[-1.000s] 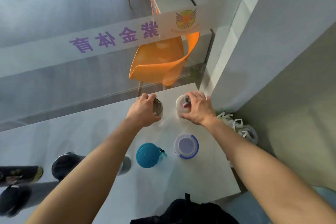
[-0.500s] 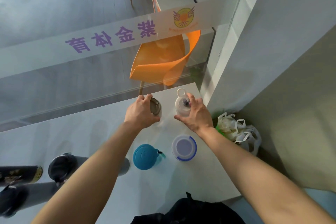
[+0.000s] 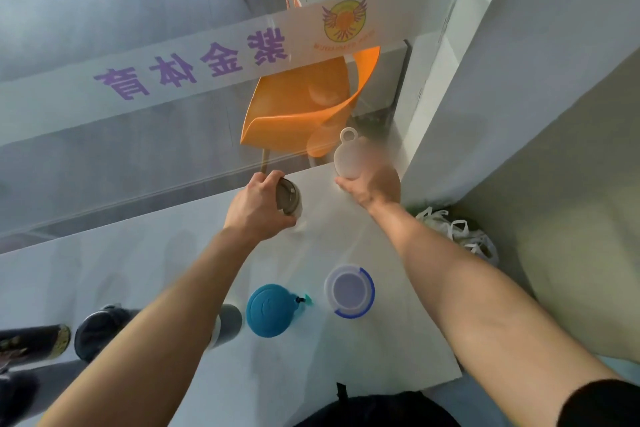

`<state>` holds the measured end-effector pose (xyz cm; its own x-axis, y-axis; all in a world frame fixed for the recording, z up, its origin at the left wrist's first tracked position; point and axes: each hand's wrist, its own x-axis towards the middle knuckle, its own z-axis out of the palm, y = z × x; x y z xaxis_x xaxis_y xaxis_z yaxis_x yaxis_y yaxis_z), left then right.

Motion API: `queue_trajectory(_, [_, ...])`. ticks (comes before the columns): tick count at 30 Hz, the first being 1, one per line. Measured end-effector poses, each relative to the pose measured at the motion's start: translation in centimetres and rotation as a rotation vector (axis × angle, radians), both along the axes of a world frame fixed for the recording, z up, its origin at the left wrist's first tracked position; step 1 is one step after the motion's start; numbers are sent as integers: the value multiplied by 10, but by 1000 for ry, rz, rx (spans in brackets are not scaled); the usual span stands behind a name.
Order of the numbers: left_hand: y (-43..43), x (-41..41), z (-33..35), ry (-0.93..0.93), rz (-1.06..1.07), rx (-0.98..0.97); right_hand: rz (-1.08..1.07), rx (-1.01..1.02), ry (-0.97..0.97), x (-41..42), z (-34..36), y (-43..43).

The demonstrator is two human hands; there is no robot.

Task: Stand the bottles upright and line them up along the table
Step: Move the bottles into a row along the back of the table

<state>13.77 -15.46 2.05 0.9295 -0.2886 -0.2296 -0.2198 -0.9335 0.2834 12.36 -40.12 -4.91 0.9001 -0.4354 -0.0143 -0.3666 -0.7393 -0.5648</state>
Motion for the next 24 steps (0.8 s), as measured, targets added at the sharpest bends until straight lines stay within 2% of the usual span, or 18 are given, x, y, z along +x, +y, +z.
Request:
queue_trajectory(7, [-2,5,1,20,-17,-38,24,-31,-8,-1,-4,-5])
queue_trajectory(12, [-4,4,5,33,-21,-60,-11,19,110,-6,8,-7])
queue_trajectory(15, [-3,3,3,-1,-11,-93,-59,-3,134,-35,1,-8])
queue_trajectory(21, [-19,14,0,-23,-4,-128,279,-45,335,-111,-47,-8])
queue_trajectory(24, [-31,25,1,-27,-16,-123,471,-146,432,-121,-58,-4])
